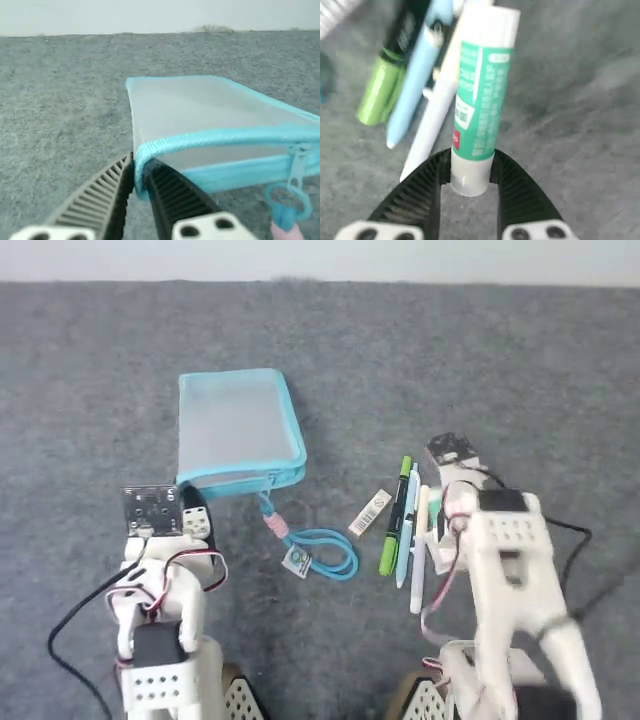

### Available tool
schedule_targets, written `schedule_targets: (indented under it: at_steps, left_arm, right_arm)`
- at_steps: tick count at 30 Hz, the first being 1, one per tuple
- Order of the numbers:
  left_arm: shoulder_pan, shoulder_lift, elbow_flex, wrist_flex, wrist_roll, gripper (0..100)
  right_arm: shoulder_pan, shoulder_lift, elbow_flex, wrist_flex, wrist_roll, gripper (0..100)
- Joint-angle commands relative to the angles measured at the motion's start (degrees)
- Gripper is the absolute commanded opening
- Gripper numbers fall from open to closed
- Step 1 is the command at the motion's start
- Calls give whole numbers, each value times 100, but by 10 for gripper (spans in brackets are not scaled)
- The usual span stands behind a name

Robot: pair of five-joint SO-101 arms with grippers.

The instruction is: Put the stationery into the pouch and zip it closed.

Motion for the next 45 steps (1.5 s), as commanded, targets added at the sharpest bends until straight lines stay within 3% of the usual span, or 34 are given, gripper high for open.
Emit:
schedule_targets:
  at_steps: [1, 6, 12, 16, 21, 26, 32, 45]
  left_arm:
    - [316, -79, 13, -308, -105, 12]
    - [782, -79, 31, -273, -141, 12]
    - [1398, -79, 31, -316, -141, 12]
    - [1503, -79, 31, -316, -141, 12]
    - [1503, -79, 31, -308, -141, 12]
    - [1512, -79, 13, -308, -149, 12]
    - [1802, -79, 13, -299, -176, 12]
    - [2180, -79, 31, -264, -413, 12]
  right_arm:
    - [-462, -1798, -325, 400, 220, 8]
    - [-1692, -2738, -475, 1156, 273, 7]
    - [-3292, -1938, -1213, 1481, 255, 7]
    - [-3890, -1112, -1793, 1613, 255, 7]
    - [-3952, 22, -2567, 1631, 237, 7]
    - [-3943, 1341, -3385, 1640, -290, 7]
    - [-3389, 2510, -4510, 1789, -607, 7]
    - [-3134, 3881, -6813, 2299, -1081, 10]
